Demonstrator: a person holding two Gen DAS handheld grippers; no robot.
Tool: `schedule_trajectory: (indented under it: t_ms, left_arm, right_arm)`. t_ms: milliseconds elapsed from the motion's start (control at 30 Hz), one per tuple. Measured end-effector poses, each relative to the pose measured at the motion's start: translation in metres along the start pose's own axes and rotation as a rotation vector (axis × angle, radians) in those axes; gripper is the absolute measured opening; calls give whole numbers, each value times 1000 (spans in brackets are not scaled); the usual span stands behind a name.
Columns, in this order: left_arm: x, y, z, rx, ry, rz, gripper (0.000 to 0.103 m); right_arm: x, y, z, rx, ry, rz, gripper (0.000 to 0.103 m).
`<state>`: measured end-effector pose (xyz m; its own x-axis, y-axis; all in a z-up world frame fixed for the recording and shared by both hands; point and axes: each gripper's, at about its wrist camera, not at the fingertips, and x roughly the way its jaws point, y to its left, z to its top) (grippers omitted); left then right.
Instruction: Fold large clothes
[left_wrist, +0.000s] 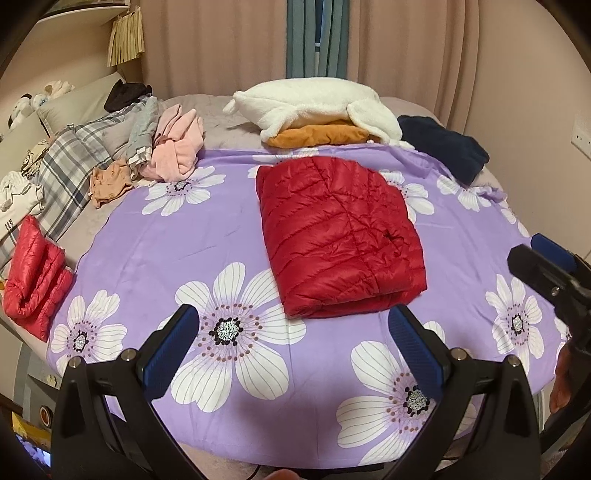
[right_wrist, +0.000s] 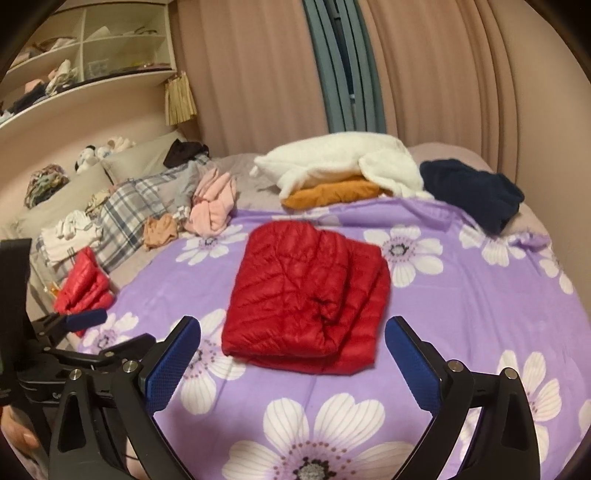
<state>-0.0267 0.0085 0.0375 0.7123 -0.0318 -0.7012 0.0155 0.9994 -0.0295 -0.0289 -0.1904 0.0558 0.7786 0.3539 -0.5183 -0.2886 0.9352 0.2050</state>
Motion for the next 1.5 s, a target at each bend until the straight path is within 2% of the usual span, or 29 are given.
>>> schedule_trajectory:
  t_ms: [167,333,567,1500]
  left_arm:
    - [-3,3,4,-11,-11,6,103]
    - [3,3,4,-3,0,47,103]
    - [19,8,6,-17,22,51,103]
    - [64,-2,7,-1,104,58,103]
  right_arm:
    - [2,3,3,-2,-3,-14,101]
    - [14,1,-1,11,39,-38,102]
    - [28,-5,-6,25,82,-66,102]
    - [62,-22,-11,30,173,-61,102]
